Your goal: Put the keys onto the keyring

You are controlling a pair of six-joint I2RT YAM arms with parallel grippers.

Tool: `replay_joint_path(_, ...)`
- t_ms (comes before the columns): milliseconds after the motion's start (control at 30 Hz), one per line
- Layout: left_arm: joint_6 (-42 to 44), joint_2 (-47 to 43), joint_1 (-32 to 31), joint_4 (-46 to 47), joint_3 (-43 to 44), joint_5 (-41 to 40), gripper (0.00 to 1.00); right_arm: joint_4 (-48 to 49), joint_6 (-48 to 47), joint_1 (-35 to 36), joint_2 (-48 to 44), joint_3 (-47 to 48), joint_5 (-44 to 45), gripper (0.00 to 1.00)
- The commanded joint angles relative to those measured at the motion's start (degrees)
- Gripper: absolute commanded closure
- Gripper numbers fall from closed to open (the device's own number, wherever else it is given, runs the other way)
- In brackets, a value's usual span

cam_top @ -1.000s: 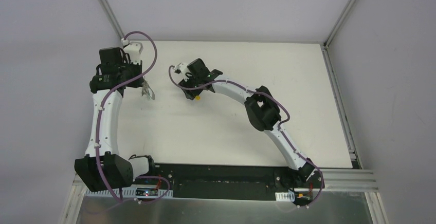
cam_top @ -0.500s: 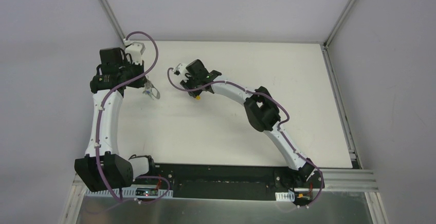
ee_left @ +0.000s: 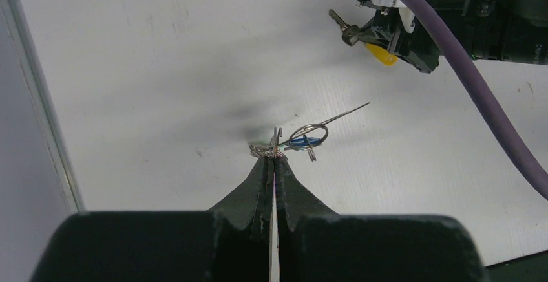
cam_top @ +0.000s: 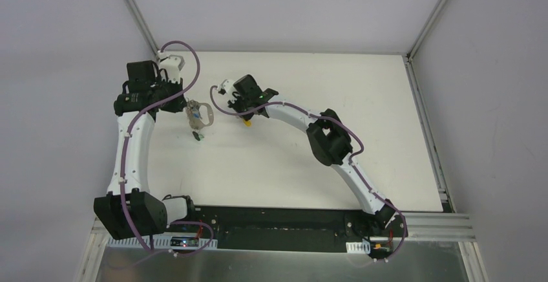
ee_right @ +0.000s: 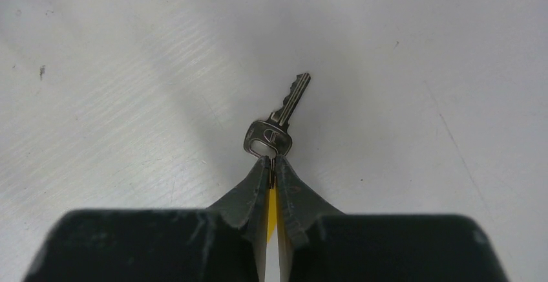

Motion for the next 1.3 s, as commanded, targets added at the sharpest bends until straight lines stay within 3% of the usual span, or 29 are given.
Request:
replay_joint_path(0, 0.95, 0.89, 0.43, -0.82, 1.92, 2.66, 1.00, -0.27, -0.74, 0.56, -3.63, -0.43, 0.91, 0.94)
replay_joint_path(133, 1.50, 1.72, 0.47, -1.32, 2.71, 3.11, 1.00, -0.30, -0.91, 0.53, -6.14, -1.95, 0.97, 1.00)
replay_joint_path(367, 1.89, 2.50, 0.42, -1.73, 3.94, 6.67, 1.00, -0.23, -0.45, 0.06, -13.56, -7.86, -0.76, 1.00)
replay_joint_path(567, 1.98, 2.44, -0.05, -2.01, 4.15, 9.87, 1.00, -1.54, -0.51, -3.14, -24.88, -16.47, -13.78, 1.00)
replay_joint_path(767, 3.82, 1.03, -4.37, -2.13, 2.77, 10.40, 1.00, -1.21, -6.00, -6.90, -40.47, -35.43, -23.89, 1.00)
replay_joint_path(967, 4.50, -0.62, -11.54, -0.72, 0.49, 9.80, 1.00, -3.82, -12.15, -7.39, -54.61, -54.08, -26.60, 1.00)
replay_joint_path(1267, 1.41, -1.22, -17.88, 2.40, -1.66, 8.42, 1.00, -5.40, -13.70, -7.44, -60.53, -67.58, -23.55, 1.00)
